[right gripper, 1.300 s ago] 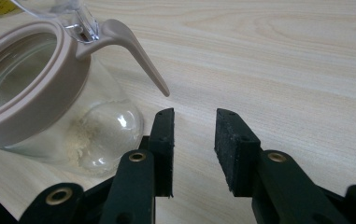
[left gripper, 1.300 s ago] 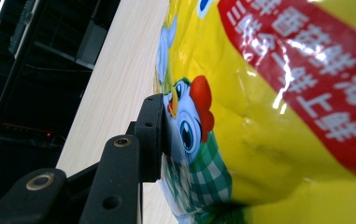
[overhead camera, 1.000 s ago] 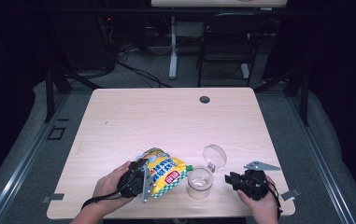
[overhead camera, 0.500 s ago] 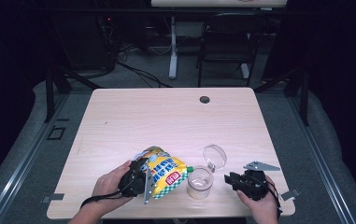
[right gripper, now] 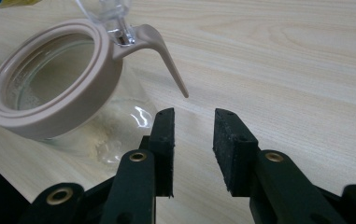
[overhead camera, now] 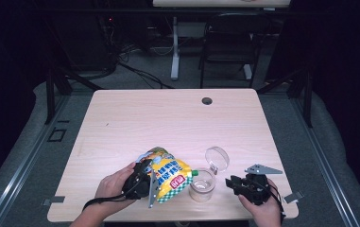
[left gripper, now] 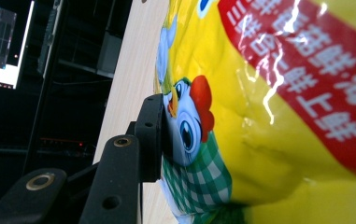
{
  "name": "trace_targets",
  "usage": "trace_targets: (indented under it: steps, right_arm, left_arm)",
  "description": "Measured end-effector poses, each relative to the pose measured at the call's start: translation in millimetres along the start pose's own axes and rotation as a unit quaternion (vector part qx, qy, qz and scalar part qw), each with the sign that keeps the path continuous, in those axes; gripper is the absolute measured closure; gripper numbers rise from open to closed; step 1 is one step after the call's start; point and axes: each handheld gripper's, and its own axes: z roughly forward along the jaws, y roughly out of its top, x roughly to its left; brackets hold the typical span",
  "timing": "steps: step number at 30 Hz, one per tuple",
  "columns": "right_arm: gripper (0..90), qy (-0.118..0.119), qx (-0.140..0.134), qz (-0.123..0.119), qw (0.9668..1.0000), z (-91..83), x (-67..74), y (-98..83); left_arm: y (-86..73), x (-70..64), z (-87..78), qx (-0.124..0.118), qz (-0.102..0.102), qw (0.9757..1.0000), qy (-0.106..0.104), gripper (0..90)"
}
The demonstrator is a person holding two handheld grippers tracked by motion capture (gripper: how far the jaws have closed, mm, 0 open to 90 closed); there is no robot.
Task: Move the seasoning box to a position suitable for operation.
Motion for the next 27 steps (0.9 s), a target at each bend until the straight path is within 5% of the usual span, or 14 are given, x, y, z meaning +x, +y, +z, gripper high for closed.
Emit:
trace_targets:
  steps: [27]
  right_arm:
    - [77.3, 0.000, -0.003, -0.045, 0.9990, -18.8, 26.9, 8.2]
  left_arm:
    - [9.5, -0.4, 5.6, 0.003, 0.052, 0.9984, 0.023, 62.9]
